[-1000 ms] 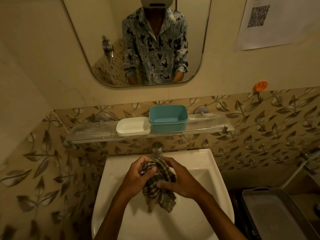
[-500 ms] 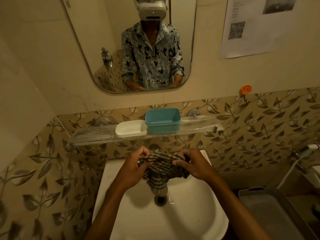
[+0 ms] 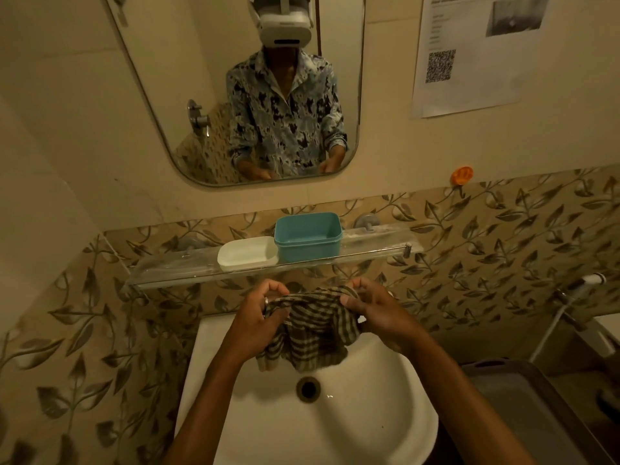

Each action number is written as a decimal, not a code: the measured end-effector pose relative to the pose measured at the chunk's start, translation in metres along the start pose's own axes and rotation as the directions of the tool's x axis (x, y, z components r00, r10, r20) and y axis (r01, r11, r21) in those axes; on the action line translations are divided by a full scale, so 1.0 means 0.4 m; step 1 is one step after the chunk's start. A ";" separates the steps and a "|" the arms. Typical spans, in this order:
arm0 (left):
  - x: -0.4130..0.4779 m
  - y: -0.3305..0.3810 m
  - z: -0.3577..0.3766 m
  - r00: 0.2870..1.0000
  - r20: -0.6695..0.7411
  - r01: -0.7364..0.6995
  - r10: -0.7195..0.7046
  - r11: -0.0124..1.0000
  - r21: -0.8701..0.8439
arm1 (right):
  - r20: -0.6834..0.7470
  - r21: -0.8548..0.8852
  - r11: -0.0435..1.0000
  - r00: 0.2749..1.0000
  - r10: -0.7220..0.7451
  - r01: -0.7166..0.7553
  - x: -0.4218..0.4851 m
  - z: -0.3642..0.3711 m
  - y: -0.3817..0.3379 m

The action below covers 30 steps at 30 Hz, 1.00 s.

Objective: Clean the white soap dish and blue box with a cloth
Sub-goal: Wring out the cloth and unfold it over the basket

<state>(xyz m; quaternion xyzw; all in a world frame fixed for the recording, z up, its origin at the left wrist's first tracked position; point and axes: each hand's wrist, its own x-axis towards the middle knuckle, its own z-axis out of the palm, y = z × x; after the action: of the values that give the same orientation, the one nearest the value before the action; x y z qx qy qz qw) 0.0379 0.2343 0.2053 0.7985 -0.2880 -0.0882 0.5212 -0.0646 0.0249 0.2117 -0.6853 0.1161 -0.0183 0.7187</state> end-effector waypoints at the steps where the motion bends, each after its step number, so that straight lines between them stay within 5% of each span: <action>1: 0.001 -0.010 0.006 0.999 -0.028 0.032 -0.032 0.999 0.009 | 0.005 0.069 0.997 0.999 0.039 -0.039 0.004 0.004 -0.006; 6: -0.054 -0.017 0.095 0.981 -0.192 0.054 -0.025 0.988 0.144 | -0.047 0.358 0.924 0.986 0.158 -0.131 0.023 0.037 -0.028; 12: -0.133 0.020 0.199 0.996 -0.021 0.073 -0.082 0.957 -0.281 | -0.214 0.355 0.928 0.956 0.201 -0.116 0.036 0.048 -0.011; 19: -0.071 -0.007 0.190 0.987 -0.148 0.047 -0.057 0.996 -0.072 | -0.304 0.421 0.902 0.923 0.237 -0.093 0.029 0.009 -0.004; 26: -0.022 0.009 0.141 0.999 -0.032 -0.009 0.012 0.996 0.092 | -0.274 0.094 0.966 0.927 0.257 -0.240 -0.001 -0.033 0.068; 30: -0.006 0.015 0.141 0.999 0.031 0.003 -0.008 0.988 0.154 | -0.122 -0.263 0.926 0.962 0.246 -0.270 -0.015 -0.020 0.091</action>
<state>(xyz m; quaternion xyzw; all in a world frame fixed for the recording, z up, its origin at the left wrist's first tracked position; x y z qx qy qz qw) 0.0089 0.1899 0.1852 0.8356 -0.2999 -0.0797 0.4533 -0.0768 0.0205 0.1763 -0.7565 0.2379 0.0631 0.6059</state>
